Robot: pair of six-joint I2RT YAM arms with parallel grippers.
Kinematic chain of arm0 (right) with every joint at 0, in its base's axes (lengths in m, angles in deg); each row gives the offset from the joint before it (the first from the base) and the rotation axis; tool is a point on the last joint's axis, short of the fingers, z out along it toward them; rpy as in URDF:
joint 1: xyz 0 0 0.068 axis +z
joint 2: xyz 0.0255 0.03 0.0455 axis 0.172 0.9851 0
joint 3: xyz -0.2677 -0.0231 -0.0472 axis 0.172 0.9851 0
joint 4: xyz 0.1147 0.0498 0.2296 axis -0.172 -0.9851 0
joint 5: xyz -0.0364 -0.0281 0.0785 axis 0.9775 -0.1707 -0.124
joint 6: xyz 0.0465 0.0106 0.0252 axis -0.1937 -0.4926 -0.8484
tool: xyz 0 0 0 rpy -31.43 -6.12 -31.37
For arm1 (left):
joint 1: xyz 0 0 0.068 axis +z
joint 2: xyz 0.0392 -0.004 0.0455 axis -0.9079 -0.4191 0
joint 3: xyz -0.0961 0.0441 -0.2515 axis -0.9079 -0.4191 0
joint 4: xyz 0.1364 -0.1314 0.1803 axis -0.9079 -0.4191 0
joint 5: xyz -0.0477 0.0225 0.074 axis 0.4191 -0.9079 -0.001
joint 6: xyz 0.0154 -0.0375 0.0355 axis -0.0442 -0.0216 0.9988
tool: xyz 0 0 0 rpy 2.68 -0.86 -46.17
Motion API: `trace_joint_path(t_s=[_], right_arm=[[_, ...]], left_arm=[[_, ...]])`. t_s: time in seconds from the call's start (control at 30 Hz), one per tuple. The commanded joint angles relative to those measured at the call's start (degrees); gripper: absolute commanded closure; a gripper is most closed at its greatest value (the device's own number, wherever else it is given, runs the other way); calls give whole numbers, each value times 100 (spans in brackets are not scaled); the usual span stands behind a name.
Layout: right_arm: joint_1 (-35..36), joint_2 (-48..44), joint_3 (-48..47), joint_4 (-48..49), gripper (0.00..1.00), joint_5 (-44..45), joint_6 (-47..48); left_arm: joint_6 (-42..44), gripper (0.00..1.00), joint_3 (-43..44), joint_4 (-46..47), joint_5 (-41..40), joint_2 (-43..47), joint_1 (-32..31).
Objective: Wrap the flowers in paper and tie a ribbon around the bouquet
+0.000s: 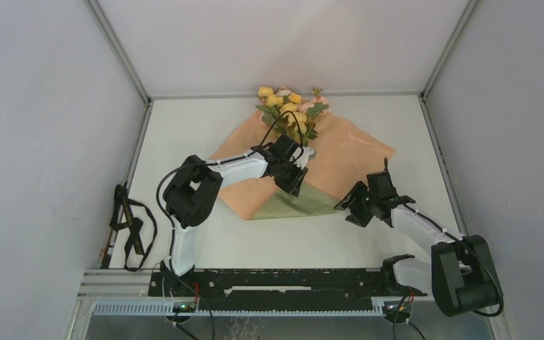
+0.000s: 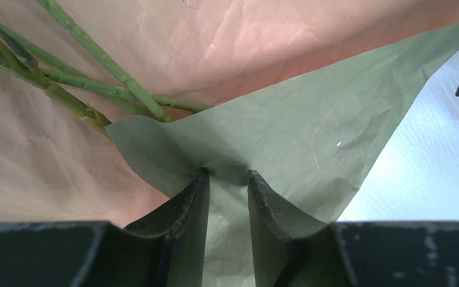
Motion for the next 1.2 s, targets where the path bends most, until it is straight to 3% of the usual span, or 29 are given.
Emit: trace_joint_path(t_s=[0.0,0.27,0.5,0.57,0.73,0.83,0.9,0.97,1.03,1.17], right_arm=[[-30,331,152,522,35,551,-494],[-121,495,73,837,52,689,-649],[-186,375,8,895,92,769,-413],[-54,265,-138,780,99,941,-218],[736,46,-973,136,100,1861,468],[1399,-13,-1608,-195,100,2547,886],[1635,-47,-1649,-129,93,2464,948],[1639,-61,-1477,-155,73,2284,612],[1616,-109,-1162,-147,44,2188,111],[1604,-331,-312,562,25,1887,-662]], left_arm=[[-131,65,-162,-12,216,246,-19],[-52,65,-208,2,-11,235,-24],[6,65,-205,23,-114,176,-12],[12,65,-198,25,-145,135,5],[-125,65,-143,5,19,-86,78],[-398,65,-154,44,587,-194,138],[-496,65,-138,65,751,-271,146],[-516,65,-130,77,758,-304,143],[-488,65,-155,82,704,-298,140],[-449,65,-197,95,660,-246,144]])
